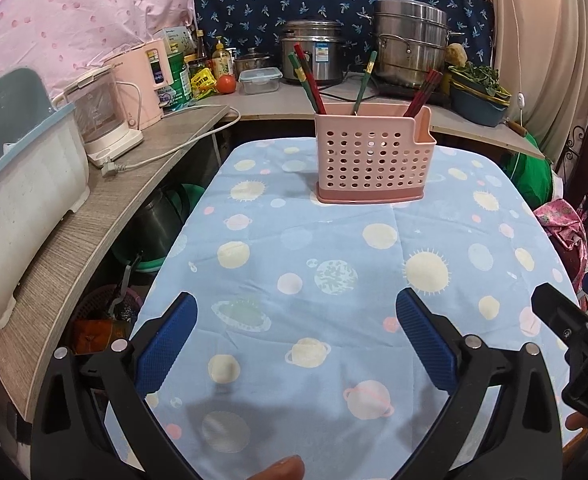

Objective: Organize utensils

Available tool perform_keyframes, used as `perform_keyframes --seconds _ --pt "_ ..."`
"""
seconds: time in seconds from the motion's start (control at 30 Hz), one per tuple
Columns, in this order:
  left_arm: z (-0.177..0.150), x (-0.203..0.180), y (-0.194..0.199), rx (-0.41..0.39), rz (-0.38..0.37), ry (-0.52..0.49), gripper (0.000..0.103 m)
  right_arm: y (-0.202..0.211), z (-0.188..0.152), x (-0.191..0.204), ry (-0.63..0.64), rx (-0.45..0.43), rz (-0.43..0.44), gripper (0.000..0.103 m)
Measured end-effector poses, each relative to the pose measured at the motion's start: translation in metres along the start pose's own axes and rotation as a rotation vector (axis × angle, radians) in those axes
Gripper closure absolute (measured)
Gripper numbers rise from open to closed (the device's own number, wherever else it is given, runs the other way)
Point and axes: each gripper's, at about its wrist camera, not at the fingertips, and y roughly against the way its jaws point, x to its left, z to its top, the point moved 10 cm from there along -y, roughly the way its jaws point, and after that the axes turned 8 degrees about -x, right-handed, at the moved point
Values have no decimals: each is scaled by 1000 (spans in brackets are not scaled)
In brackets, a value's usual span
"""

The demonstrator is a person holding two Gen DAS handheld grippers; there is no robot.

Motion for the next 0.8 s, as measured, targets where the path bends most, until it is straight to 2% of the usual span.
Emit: perform_keyframes --seconds 0.33,0.8 --pt "16 -4 -12 3 8 -16 8 -13 11 0 9 14 -3 6" --pt "19 -9 -25 24 20 -26 8 -27 17 -4 21 34 -4 6"
